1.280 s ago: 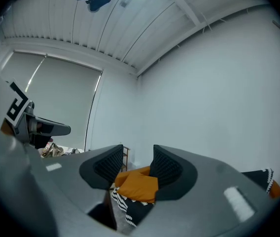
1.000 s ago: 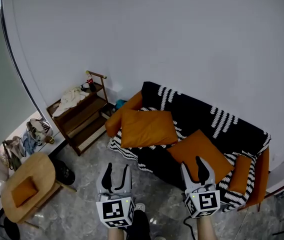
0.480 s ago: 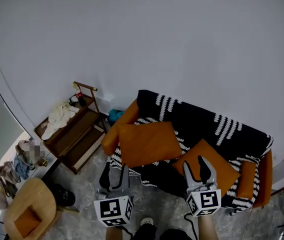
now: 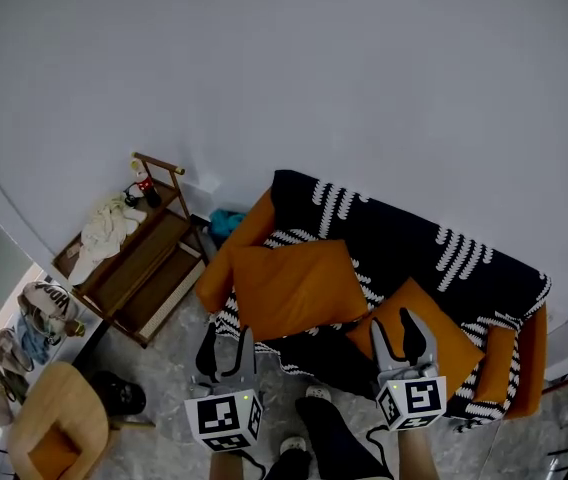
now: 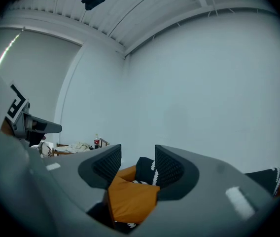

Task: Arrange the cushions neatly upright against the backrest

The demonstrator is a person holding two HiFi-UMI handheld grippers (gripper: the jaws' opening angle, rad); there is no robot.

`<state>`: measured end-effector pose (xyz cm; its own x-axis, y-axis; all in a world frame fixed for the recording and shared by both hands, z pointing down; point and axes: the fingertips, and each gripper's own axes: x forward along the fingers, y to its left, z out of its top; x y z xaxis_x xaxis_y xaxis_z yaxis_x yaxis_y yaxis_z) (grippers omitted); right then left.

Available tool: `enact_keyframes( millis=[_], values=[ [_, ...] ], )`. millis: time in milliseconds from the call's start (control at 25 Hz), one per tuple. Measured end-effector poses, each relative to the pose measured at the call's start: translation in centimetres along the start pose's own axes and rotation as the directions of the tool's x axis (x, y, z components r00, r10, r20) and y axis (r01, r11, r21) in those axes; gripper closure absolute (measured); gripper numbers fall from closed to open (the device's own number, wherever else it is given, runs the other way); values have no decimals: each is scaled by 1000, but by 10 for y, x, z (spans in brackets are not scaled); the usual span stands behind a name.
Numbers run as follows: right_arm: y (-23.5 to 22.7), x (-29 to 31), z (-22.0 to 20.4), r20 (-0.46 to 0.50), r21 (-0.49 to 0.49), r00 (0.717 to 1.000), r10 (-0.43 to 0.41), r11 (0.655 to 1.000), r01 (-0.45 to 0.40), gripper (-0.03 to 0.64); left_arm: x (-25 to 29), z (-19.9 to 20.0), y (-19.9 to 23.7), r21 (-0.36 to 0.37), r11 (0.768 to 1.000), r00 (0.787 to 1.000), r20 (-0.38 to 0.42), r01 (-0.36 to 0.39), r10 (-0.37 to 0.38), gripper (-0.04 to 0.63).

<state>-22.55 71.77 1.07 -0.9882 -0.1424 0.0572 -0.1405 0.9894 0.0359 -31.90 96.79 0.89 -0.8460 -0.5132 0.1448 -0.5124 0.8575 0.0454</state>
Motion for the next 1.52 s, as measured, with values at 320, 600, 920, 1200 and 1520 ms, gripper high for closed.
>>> enact_keyframes(
  millis=[320, 600, 920, 1200, 1520],
  values=[
    [-40, 96, -7, -3, 7, 1000, 15, 1000, -15, 391, 90, -3, 9, -6, 999, 999, -28, -41, 41, 364],
    [-91, 203, -8, -34, 12, 999, 43, 999, -42, 391, 188, 3, 14, -25, 995, 993, -68, -96, 94, 364],
    [-126, 299, -35, -107, 41, 989, 106, 994, -102, 385, 279, -11, 28, -27, 989, 979, -147, -143, 138, 364],
    [-145, 353, -89, -210, 51, 970, 124, 992, -116, 377, 336, -49, 43, -20, 988, 959, -245, -151, 141, 364],
    [-141, 393, -164, -300, 99, 940, 162, 985, -138, 371, 387, -121, 68, -35, 993, 918, -387, -109, 87, 359]
  ],
)
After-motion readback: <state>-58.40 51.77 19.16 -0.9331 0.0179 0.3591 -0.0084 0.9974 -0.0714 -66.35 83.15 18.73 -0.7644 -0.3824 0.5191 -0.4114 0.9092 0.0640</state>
